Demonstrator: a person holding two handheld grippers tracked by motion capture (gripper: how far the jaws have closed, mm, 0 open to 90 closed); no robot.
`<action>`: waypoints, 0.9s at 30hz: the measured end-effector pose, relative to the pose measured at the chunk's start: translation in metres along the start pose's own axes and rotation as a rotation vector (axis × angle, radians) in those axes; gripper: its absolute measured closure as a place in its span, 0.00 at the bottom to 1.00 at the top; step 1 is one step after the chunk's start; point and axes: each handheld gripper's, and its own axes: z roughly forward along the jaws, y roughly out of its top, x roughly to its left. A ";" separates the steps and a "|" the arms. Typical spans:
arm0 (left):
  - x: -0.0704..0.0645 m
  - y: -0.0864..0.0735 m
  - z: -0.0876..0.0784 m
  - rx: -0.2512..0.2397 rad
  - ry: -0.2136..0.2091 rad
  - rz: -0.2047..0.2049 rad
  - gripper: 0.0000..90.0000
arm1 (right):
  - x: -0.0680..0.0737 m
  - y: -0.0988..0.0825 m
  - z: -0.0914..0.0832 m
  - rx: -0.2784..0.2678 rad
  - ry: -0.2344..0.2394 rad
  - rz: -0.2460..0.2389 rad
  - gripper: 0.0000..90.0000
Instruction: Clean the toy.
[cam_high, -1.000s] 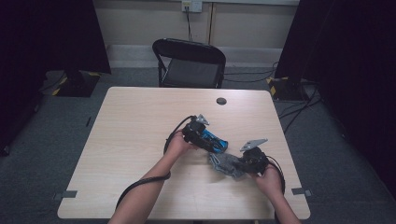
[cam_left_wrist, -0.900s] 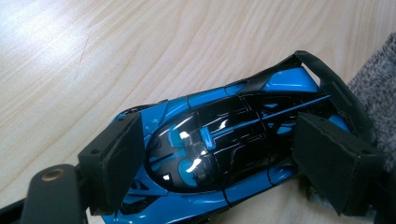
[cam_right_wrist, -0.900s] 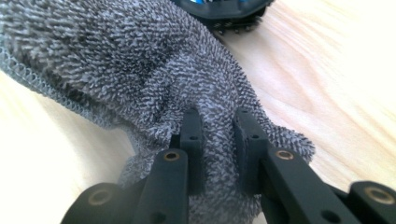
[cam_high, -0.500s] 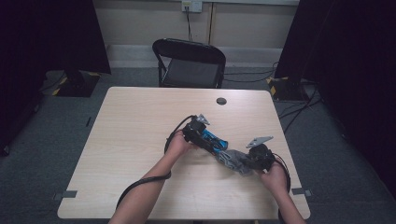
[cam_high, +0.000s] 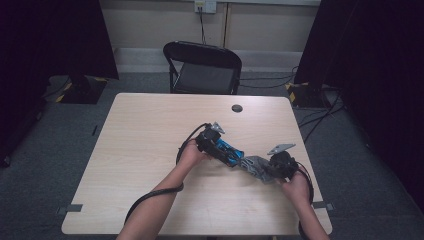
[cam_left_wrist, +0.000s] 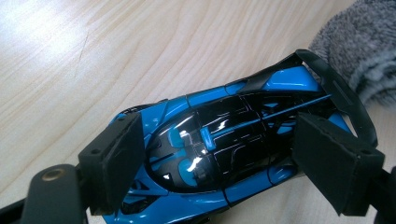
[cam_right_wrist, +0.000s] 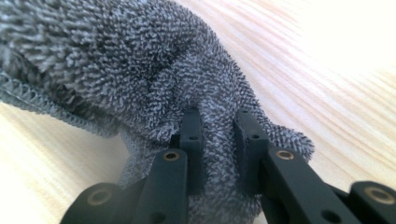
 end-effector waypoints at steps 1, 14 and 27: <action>0.000 0.000 0.000 0.000 0.000 0.000 0.19 | 0.000 0.000 0.000 0.003 -0.001 -0.001 0.84; 0.000 0.000 0.000 -0.001 0.001 -0.001 0.19 | 0.000 0.002 0.001 0.005 -0.085 0.038 0.84; 0.000 -0.002 0.000 -0.011 0.003 -0.001 0.19 | -0.008 -0.005 -0.010 -0.041 -0.073 0.079 0.84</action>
